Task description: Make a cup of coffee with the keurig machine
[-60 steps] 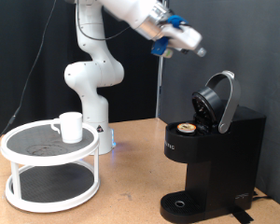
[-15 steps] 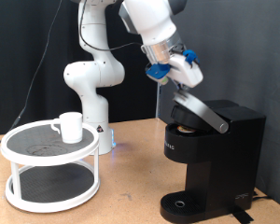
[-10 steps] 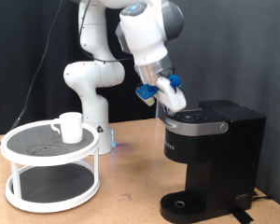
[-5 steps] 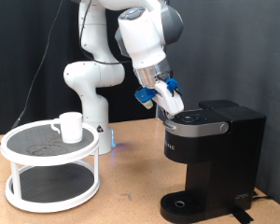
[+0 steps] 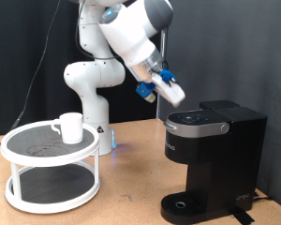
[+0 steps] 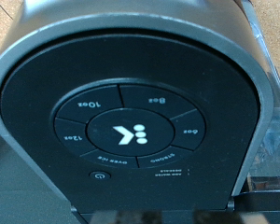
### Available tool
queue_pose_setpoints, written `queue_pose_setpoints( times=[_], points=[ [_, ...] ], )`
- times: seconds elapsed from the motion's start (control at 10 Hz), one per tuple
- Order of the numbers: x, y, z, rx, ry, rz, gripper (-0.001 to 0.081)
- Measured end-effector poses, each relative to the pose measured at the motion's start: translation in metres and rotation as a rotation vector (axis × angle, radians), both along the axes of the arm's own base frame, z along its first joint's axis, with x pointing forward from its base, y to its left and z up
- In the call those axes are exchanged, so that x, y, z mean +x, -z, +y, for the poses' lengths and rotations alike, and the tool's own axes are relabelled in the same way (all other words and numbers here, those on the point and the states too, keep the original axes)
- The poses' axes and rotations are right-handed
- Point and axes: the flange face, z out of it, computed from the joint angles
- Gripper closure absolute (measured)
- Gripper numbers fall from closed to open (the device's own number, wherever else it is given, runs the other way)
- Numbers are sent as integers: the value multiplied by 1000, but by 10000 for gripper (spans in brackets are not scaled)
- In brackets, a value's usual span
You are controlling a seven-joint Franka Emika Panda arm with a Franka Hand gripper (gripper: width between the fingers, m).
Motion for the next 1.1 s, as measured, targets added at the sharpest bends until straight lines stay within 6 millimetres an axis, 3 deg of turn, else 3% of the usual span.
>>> queue_pose_setpoints(
  times=[0.4, 0.7, 1.1],
  points=[
    [-12, 23, -4, -13, -19, -21, 806],
    [-42, 34, -19, 75, 93, -23, 806],
    [-83, 34, -35, 116, 317, 108, 806]
  ],
)
